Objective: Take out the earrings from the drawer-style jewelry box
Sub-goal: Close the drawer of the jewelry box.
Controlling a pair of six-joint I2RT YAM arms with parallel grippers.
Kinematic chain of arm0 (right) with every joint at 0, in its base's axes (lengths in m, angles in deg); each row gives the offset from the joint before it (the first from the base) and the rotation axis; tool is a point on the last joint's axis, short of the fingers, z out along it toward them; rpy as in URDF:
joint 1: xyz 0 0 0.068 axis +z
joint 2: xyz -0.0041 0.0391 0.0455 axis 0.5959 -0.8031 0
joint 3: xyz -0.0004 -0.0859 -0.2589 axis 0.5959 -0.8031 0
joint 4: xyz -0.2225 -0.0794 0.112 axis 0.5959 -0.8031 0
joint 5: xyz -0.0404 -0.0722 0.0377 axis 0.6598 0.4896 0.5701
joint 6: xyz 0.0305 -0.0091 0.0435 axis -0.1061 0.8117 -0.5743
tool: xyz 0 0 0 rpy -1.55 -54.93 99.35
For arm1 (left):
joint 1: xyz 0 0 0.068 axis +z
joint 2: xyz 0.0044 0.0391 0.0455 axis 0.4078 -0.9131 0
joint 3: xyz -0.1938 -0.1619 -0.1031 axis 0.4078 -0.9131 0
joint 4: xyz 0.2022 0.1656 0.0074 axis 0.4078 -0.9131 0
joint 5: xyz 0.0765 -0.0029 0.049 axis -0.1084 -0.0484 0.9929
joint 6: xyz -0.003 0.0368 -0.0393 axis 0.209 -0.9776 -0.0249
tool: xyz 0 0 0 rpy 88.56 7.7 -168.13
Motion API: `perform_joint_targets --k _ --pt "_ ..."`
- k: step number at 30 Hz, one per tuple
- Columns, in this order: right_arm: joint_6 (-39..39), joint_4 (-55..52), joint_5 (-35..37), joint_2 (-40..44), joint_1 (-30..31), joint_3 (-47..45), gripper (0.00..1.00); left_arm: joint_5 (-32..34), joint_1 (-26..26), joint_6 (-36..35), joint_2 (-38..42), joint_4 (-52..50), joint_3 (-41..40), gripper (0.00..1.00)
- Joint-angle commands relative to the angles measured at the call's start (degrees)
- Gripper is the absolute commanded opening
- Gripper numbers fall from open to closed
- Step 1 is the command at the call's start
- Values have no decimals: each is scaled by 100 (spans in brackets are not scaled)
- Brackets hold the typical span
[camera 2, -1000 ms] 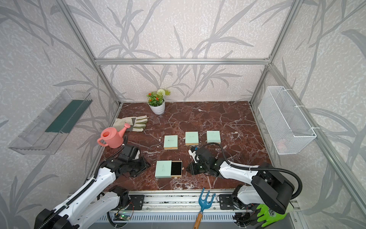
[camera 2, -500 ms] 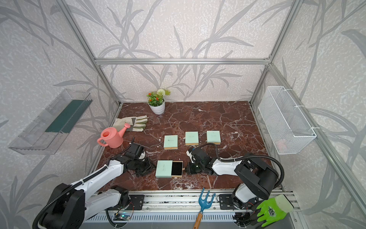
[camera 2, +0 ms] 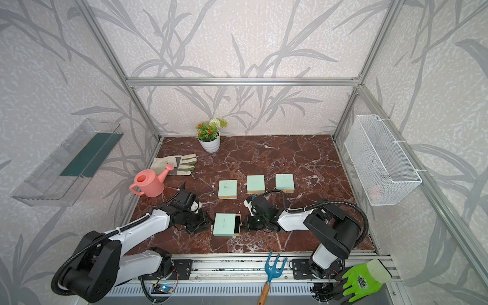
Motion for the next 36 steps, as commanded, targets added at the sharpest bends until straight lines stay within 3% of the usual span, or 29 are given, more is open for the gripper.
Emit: perform_joint_targets --k 1,19,26,30,32,36 --pt "-35 70 -76 -122 77 165 4 65 -54 -70 -165 -64 8 41" --pt "-125 193 -47 -320 210 323 4 172 -106 -106 -211 -114 86 41" --pt "36 -315 235 122 205 252 7 562 -98 -159 174 -636 303 41" --pt "187 -701 330 463 162 262 9 911 -91 -28 783 -1071 427 42" --pt "265 -899 382 693 141 274 14 986 -89 40 1111 -1268 502 44" --pt "505 -1269 412 1099 86 392 44 716 -88 100 1864 -1351 497 50"
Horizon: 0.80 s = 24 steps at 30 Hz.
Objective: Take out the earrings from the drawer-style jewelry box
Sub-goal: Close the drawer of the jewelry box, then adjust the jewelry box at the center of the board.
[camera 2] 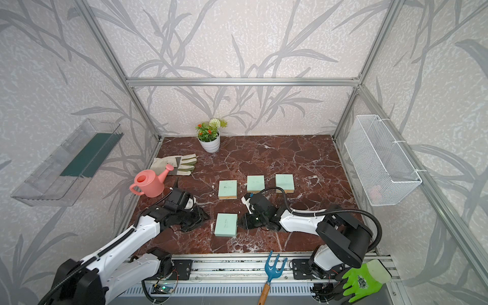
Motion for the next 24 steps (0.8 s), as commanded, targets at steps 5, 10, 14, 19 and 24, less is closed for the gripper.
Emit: perform_joint_targets --k 5,10,14,19,24 --pt "463 -245 -24 424 -94 236 74 -1088 -19 814 1008 453 -450 98" --pt "416 294 -323 -94 -224 344 78 -1728 -151 1654 969 1326 -989 99" --pt "237 878 -652 -519 -288 398 78 -1793 -476 1879 700 1624 -1037 99" --pt "253 1167 -700 -798 -302 554 78 -1475 -1064 2471 416 2358 -1298 99" --pt "304 1441 -893 -1091 -323 712 77 -1131 -1161 2816 372 2729 -1570 99"
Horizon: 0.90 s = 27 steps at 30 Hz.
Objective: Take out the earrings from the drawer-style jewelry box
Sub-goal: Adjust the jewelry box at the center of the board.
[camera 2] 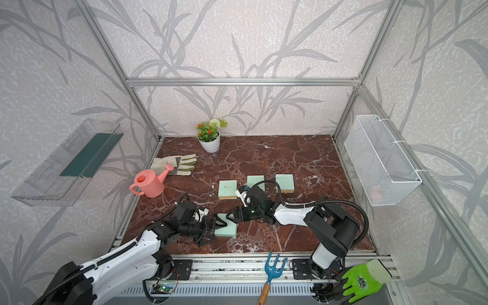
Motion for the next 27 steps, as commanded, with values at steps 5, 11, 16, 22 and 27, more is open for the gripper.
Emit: perform_joint_targets --k 5,11,16,22,27 --pt "-60 857 -454 -534 -38 180 74 526 -31 687 262 491 -207 99" --pt "-200 910 -445 -563 -112 78 73 721 -40 791 261 632 -284 99" --pt "-294 886 -395 -407 -107 -205 71 1069 -37 607 92 623 -132 99" --pt "-706 1255 -362 190 -61 -895 70 1839 -48 325 158 -6 208 98" --pt "-757 951 -76 607 347 -1173 71 2378 146 -431 434 -1114 853 98"
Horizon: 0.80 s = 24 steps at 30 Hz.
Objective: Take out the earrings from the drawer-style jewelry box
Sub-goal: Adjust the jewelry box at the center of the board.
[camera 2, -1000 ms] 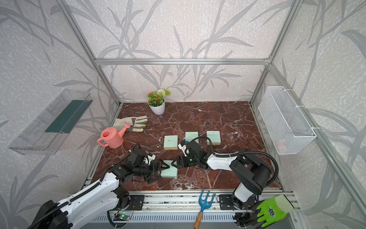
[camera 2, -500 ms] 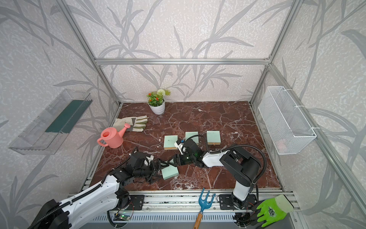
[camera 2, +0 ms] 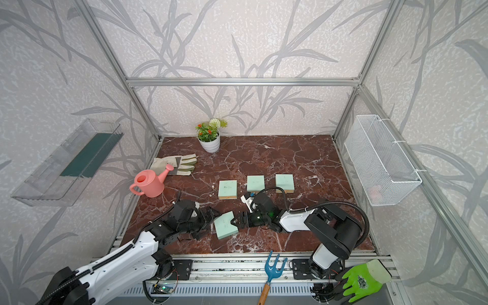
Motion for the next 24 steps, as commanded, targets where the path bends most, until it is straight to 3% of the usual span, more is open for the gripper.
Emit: perform_joint_targets --k 1,7,13,18,24 --pt "-138 -14 186 273 309 -95 71 419 212 -745 -27 -963 638 98" --pt "-582 512 168 81 701 -136 72 -61 866 -1997 -787 -1955 1766 99" --pt "-721 737 64 -579 1377 558 71 -363 1402 -2618 -1094 -2260 2603 99" --pt "-689 582 154 -898 1525 990 69 -586 1615 -2741 -1163 -2417 2698 99" --pt "-557 -171 704 72 1520 608 69 -736 1901 -2803 -588 -2625 2165 99"
